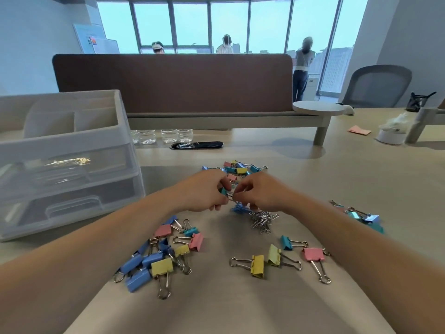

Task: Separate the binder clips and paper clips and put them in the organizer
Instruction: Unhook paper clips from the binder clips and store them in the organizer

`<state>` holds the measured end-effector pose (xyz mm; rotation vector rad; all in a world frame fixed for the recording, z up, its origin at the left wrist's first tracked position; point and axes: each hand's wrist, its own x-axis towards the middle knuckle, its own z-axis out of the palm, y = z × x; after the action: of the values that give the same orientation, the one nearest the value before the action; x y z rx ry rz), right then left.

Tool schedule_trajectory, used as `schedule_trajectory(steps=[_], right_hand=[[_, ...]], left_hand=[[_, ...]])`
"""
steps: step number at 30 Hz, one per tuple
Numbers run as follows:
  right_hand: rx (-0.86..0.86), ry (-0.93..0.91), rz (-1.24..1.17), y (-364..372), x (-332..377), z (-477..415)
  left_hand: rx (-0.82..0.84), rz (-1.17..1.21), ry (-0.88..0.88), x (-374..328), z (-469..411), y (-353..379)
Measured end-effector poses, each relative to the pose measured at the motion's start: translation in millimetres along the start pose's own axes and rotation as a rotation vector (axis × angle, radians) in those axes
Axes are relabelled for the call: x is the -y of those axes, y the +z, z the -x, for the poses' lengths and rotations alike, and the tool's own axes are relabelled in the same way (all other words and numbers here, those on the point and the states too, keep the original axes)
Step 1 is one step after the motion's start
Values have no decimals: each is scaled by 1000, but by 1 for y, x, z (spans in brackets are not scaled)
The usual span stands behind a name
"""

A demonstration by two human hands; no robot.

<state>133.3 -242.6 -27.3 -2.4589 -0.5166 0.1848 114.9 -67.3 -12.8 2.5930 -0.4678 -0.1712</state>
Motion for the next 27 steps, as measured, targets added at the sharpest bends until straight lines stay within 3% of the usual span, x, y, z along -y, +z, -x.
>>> schedule_trajectory(steps=[4,17,27], right_hand=[[65,-34,-124,6,14,4],[219,-226,137,50,64,-2],[-50,-19,228,19,15,-30]], left_hand=[[16,44,-7,10,16,-7],[-116,-134,-125,46,37,-31],[-52,-268,-100,45,-1,-17]])
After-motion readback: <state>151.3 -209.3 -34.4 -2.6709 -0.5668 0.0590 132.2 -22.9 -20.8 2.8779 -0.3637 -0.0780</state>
